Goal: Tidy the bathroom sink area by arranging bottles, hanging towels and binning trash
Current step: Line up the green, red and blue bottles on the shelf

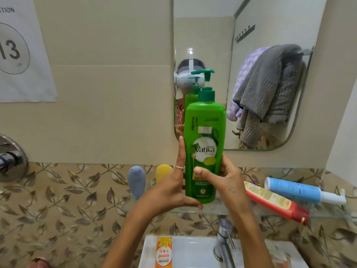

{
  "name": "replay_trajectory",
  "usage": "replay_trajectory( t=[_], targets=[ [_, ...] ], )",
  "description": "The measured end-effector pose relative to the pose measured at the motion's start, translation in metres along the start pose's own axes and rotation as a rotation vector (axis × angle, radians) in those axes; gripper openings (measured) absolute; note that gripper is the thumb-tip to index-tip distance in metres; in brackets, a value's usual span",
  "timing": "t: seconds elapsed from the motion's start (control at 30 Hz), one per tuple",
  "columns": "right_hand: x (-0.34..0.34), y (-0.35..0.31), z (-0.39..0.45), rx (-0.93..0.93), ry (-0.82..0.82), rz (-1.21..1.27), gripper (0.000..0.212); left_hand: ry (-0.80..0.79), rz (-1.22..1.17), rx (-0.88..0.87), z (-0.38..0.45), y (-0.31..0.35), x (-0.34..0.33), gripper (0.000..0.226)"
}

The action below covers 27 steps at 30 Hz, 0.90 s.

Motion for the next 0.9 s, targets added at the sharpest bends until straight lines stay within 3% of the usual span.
replay_trajectory(
  t=[0.27,0.57,0.7,0.9],
  targets=[
    [0.0,-0.013,0.012,0.068,-0.05,0.032,0.041,0.049,0.058,-0.063,0.006,0.007,0.012,0.139],
    [0.003,0.009,0.009,0.01,-0.161,0.103,0.036,0.116,0.16,-0.039,-0.001,-0.014,-0.009,0.134],
    [0.008,0.032,0.008,-0.049,-0.162,0.113,0.034,0.104,0.166,0.005,-0.008,-0.026,-0.022,0.127],
    [0.015,0.06,0.018,-0.133,-0.173,0.074,0.039,0.129,0.26,0.129,-0.012,-0.052,-0.033,0.136]
  ],
)
Point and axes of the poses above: each hand's wrist, its own z-axis towards the middle knuckle, its own x-axis out of the back of the hand, y = z × x, the point moved 4 cm from there along z, towards the middle knuckle, and after that the axes turned 9 degrees about -x, right-handed, at the moved point
